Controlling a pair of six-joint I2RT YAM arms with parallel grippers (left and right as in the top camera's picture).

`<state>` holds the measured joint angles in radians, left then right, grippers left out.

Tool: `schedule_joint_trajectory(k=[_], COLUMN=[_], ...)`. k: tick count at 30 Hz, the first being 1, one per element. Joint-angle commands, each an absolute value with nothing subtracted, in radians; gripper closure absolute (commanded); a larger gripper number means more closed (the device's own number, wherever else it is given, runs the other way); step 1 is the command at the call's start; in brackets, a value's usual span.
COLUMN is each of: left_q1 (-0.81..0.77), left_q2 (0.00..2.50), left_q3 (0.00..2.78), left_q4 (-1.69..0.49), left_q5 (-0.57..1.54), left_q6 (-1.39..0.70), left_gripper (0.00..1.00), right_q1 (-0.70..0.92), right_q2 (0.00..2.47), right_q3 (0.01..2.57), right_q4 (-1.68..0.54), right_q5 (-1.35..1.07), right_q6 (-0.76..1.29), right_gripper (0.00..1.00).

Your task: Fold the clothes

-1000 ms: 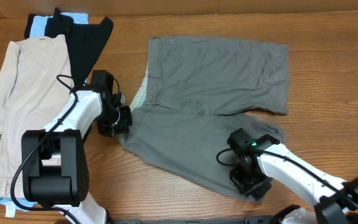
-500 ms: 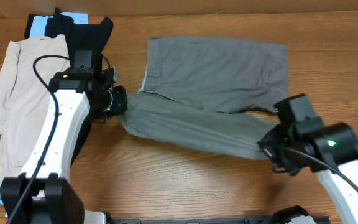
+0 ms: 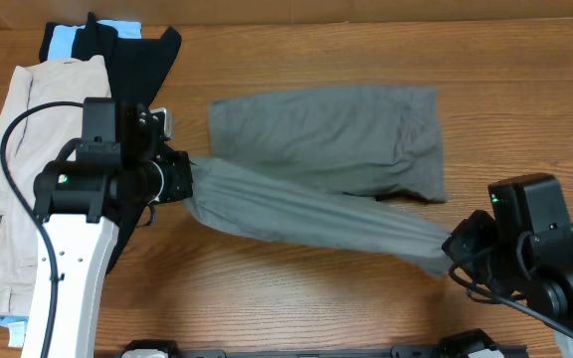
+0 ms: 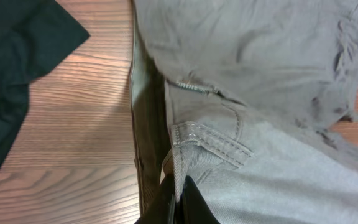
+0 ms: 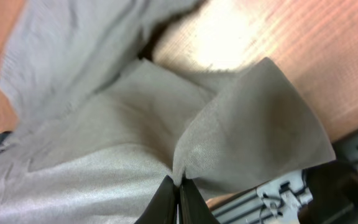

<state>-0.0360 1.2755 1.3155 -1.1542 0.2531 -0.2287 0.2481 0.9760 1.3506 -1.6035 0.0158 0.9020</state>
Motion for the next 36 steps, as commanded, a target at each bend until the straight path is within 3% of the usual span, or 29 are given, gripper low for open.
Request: schedule_joint_trajectory(k=[1, 10, 22, 36], left_q1=[-0.023, -0.023, -0.023, -0.031], left_q2=[1.273, 1.408, 1.677, 1.823], left_q3=[1.337, 1.336, 1.336, 1.336], left_q4=[-1.152, -1.053, -0.667, -0.302], left_q5=[0.18, 0.109, 0.025, 0.023], left_q6=[-0.202, -0.206, -0.292, -0.296], left_gripper=[0.96, 0.96, 0.96, 0.96], right_q1=[0.235, 0.186, 0.101, 0.101], right_q2=[1.027, 1.324, 1.62, 1.832], right_q3=[1.374, 1.374, 1.374, 1.374], right_q4=[-1.554, -1.324, -0.865, -0.592], right_q5=[0.08, 0.149, 0.145, 0.138], right_q6=[0.82, 0.704, 0.487, 0.439], right_gripper=[0.96, 0.96, 0.96, 0.96])
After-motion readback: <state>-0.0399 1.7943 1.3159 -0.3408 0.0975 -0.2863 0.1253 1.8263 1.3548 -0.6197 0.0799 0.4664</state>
